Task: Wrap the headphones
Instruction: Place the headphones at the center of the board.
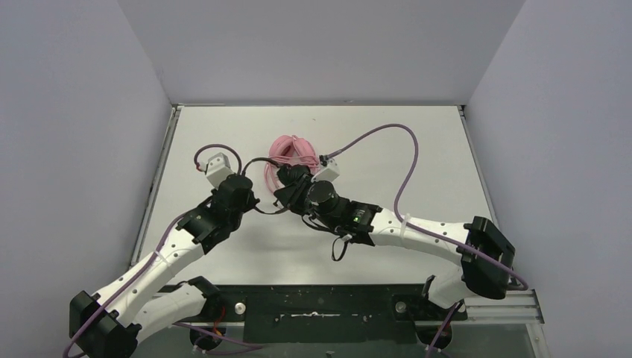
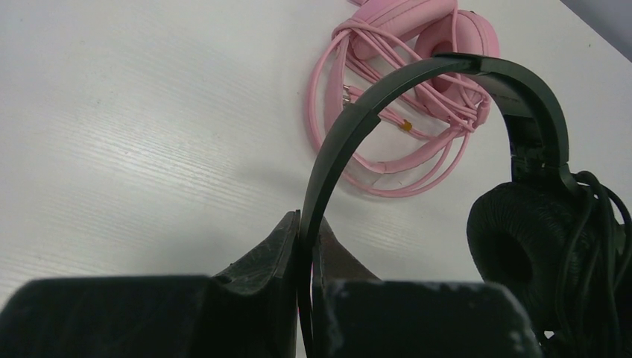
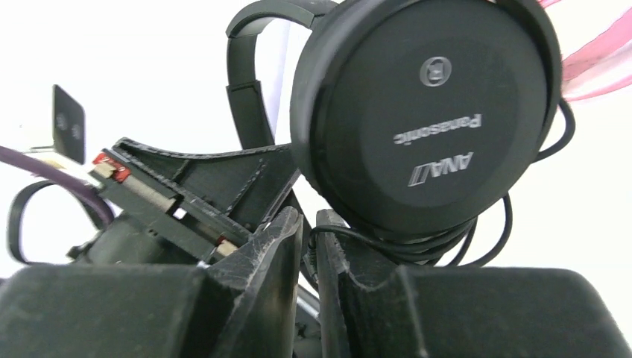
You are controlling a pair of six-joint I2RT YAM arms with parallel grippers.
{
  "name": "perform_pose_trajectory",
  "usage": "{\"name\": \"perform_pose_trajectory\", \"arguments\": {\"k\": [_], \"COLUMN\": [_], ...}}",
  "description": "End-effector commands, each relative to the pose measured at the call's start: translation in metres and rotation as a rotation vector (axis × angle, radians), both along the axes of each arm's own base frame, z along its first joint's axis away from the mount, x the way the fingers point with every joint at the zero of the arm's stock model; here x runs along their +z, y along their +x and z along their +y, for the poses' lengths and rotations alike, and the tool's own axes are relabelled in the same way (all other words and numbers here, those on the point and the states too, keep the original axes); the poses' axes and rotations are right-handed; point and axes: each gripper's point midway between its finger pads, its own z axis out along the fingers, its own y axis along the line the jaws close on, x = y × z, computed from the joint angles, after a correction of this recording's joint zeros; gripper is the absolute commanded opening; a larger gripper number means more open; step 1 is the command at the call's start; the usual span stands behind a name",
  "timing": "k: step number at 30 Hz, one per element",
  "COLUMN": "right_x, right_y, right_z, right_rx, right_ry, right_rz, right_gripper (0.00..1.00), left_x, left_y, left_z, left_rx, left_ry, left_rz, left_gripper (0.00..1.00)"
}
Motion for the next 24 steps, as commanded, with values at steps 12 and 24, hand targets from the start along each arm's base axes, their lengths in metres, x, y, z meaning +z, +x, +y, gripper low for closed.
{"name": "perform_pose_trajectory", "arguments": {"k": [12,24], "right_x": [-0.022,-0.035], "right_y": [0.012,-0.021], "right_z": [0.002,-0.012], "right_rx": [-0.023,0.189], "right_ry": [-0.369,-0.602], "right_rz": [-0.082,-0.056], "right_gripper": [0.29,0.52], "left_x": [0.026,0.017], "left_y": [-0.002,-0.004], "left_z": [-0.03,-0.029], "left_rx": [-0.065,-0.053], "left_ry": [-0.19,-0.221], "left_rz": [-0.052,-0.023], "left_gripper": [0.0,0.0]}}
